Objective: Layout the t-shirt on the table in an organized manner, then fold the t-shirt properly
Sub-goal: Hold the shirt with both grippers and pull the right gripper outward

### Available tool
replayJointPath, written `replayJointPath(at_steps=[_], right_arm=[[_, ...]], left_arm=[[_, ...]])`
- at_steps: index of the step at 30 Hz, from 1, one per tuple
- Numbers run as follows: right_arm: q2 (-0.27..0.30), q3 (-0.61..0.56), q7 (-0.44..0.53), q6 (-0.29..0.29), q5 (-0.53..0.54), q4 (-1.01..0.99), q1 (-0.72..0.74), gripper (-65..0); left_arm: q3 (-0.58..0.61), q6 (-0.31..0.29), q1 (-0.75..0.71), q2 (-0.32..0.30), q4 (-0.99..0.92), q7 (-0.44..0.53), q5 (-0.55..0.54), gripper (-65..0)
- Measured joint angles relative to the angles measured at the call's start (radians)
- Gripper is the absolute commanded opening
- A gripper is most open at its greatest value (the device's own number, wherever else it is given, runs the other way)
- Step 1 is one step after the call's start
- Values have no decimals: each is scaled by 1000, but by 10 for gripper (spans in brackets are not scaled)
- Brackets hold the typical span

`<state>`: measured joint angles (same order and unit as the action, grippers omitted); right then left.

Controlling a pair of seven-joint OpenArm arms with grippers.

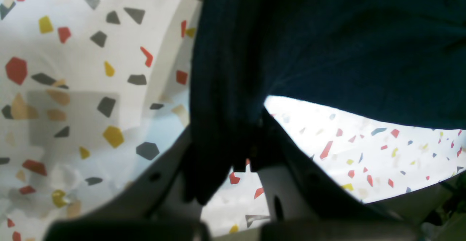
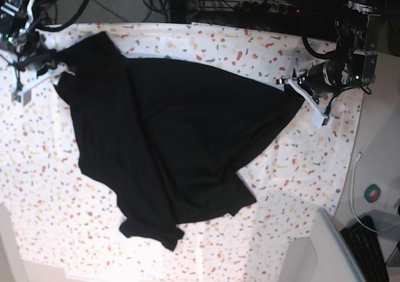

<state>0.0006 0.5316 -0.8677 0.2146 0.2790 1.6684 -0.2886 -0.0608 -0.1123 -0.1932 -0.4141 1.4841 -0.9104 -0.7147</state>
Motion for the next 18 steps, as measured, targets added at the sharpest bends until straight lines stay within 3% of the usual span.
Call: replayJointPath(at_steps=[3, 6, 15, 17, 18], right_arm=[[87, -41, 16, 2, -17, -190, 119, -287], [132, -82, 31, -4, -25, -318, 172, -287], [151, -181, 105, -12, -49, -366, 161, -294], [154, -192, 113, -13, -50, -359, 151, -375], [156, -195, 113, -17, -52, -359, 147, -452]], left_arm=[[2, 0, -4, 7, 0, 0, 0, -650], [3, 0, 1, 7, 0, 0, 0, -650], [-1, 0, -5, 8, 0, 2, 2, -650], [-1, 0, -7, 10, 0, 1, 0, -650], [-3, 0, -10, 9, 0, 1, 0, -650]])
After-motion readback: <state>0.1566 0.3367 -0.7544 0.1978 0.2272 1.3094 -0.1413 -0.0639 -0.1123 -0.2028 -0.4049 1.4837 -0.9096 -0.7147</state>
